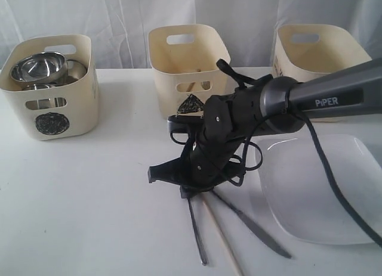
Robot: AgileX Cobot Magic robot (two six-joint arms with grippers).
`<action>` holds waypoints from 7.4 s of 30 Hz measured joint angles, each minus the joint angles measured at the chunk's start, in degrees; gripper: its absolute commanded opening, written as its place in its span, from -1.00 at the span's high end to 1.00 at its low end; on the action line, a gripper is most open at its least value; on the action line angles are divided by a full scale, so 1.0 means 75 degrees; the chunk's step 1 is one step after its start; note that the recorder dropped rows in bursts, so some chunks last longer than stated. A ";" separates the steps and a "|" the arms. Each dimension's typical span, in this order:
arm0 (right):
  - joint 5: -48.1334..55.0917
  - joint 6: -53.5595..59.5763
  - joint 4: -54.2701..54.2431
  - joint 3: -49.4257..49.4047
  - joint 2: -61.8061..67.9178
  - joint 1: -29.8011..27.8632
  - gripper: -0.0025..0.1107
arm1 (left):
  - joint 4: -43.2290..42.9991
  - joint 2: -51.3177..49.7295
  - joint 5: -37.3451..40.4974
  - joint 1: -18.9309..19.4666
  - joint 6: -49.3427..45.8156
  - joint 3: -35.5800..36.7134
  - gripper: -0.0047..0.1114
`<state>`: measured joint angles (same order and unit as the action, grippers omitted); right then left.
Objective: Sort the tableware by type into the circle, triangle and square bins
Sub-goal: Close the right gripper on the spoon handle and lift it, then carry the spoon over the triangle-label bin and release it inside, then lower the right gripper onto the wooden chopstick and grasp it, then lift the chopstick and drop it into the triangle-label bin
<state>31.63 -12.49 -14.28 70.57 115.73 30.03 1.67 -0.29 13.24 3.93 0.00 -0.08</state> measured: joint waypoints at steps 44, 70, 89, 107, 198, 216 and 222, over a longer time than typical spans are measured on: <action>0.0693 1.4182 -1.1302 0.5883 0.1979 -0.3591 0.96 | 0.0000 0.0000 0.0000 0.0000 0.0000 0.0000 0.91; 0.0514 1.0823 -0.8228 0.6732 0.2771 -0.3078 0.96 | 0.0000 0.0000 0.0000 0.0000 0.0000 0.0000 0.91; -0.0599 0.9812 -0.7721 0.6732 0.2771 -0.3061 0.96 | 0.0000 0.0000 0.0000 0.0000 0.0000 0.0000 0.91; -0.1077 0.9812 -0.7867 0.6732 0.2979 -0.3061 0.22 | 0.0000 0.0000 0.0000 0.0000 0.0000 0.0000 0.91; 0.2247 0.4432 -0.3372 0.4960 0.0768 -0.1063 0.96 | 0.0000 0.0000 0.0000 0.0000 0.0000 0.0000 0.91; -0.1153 0.8330 -0.8468 0.5169 0.0631 -0.2577 0.96 | 0.0000 0.0000 0.0000 0.0000 0.0000 0.0000 0.91; -0.2564 1.0415 -1.0267 0.5169 0.0830 -0.2577 0.96 | 0.0000 0.0000 0.0000 0.0000 0.0000 0.0000 0.91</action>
<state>12.40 65.63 -91.28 109.34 121.95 10.71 1.67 -0.29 13.24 3.93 0.00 -0.08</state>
